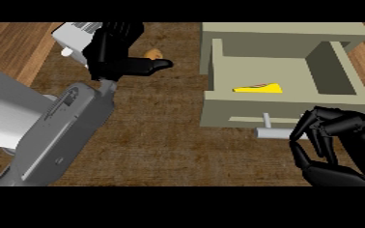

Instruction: Pick up the cup, place it into the drawer and close the drawer

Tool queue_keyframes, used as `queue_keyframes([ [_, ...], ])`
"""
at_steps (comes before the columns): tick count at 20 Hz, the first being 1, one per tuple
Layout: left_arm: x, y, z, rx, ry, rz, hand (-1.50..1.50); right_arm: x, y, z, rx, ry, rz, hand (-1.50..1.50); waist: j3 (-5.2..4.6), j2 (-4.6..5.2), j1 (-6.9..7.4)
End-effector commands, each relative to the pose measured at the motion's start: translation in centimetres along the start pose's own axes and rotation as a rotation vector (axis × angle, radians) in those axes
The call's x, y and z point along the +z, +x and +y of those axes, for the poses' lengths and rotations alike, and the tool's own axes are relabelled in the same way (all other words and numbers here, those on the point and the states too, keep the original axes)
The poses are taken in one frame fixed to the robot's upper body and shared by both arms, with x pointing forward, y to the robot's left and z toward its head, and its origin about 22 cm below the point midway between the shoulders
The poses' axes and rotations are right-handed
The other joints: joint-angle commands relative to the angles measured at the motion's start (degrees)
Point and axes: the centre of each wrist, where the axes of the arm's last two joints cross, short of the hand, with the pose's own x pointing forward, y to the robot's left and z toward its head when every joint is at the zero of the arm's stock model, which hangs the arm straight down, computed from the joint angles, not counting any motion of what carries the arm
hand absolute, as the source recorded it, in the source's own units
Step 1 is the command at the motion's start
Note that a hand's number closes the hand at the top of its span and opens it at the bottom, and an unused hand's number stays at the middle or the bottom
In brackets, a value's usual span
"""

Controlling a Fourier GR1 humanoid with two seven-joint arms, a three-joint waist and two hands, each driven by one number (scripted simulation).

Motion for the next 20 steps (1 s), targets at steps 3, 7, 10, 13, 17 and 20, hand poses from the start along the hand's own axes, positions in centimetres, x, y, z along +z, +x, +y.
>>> queue_keyframes([
  [3, 3.5, 1.5, 6.1, 0.009, 0.025, -0.006, -1.5, -1.2, -2.6, 0.1, 0.134, 0.033, 0.054, 1.5, 0.02, 0.49, -0.63],
  [7, 5.2, 1.8, 7.9, 0.019, 0.019, 0.009, -1.5, -1.6, -1.9, 0.8, 0.402, 0.181, 0.053, 1.5, 0.0, 0.38, 0.46],
  [10, 6.6, 1.6, 9.1, 0.017, 0.026, -0.002, -1.5, -2.1, -4.7, 3.3, 0.508, 0.21, 0.067, 1.5, 0.04, 0.61, 0.24],
  [13, 8.3, 1.9, 10.6, 0.015, 0.034, 0.01, -1.5, -3.8, -6.1, 3.6, 0.557, 0.213, 0.077, 1.5, 0.03, 0.57, -0.43],
  [17, 10.7, 2.2, 12.7, 0.004, 0.027, 0.006, -1.5, -3.5, -10.3, 5.4, 0.589, 0.228, 0.092, 1.5, 0.05, 0.57, -0.68],
  [20, 12.1, 0.6, 14.2, 0.029, 0.043, 0.013, -1.5, -6.4, -11.8, 4.8, 0.582, 0.228, 0.147, -1.5, 0.01, 0.74, -0.83],
])
